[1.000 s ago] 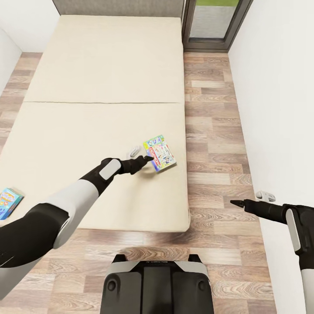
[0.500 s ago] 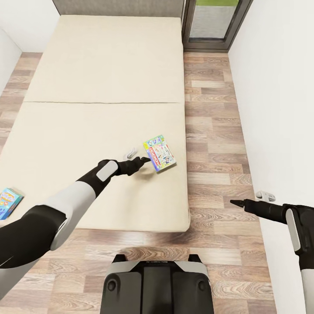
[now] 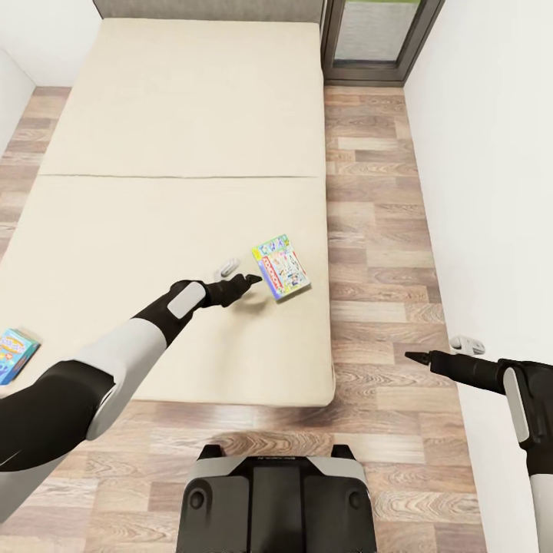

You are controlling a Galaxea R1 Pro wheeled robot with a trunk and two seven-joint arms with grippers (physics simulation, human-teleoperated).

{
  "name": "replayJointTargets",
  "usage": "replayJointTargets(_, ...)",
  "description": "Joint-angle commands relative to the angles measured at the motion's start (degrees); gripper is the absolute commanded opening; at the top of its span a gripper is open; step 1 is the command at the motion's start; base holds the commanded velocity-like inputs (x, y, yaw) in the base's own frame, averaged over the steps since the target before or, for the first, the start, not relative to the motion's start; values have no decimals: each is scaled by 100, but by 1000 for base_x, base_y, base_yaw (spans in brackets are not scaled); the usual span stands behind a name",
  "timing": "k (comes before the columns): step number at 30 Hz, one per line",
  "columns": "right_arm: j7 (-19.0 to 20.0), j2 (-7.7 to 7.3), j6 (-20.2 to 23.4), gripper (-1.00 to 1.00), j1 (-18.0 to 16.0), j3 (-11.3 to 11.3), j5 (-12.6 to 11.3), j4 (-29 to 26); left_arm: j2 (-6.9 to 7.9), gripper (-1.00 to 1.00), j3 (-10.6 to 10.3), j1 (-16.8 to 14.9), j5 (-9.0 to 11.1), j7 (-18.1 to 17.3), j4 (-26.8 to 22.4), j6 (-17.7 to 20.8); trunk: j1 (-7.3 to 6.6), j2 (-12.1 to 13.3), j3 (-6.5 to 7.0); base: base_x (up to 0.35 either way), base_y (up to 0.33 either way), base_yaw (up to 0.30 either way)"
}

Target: Put all the toys in the child's room - the three board games (two on the bed and one on the table), the two jigsaw puzzles on the table, and the tennis ball on the table - inside the toy box on the table in the child's room.

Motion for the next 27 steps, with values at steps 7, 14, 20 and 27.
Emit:
replayJointTargets(7,6,1,37,100,-2,-10,-14,-5,-7,100,-22,-153,0,40,21,-31,1,-5,-63,0,0,0)
replayJointTargets(14,4,7,31,100,-2,-8,-11,-8,-28,100,-33,-354,-3,179,54,-43,1,-5,-127,0,0,0)
replayJointTargets(20,4,8,29,100,-2,-8,-8,-7,-54,100,-42,-481,-4,321,65,-47,1,-5,-182,0,0,0)
replayJointTargets(27,3,5,30,100,-2,-7,-6,-11,-82,100,-49,-627,-5,435,76,-50,1,-5,-247,0,0,0)
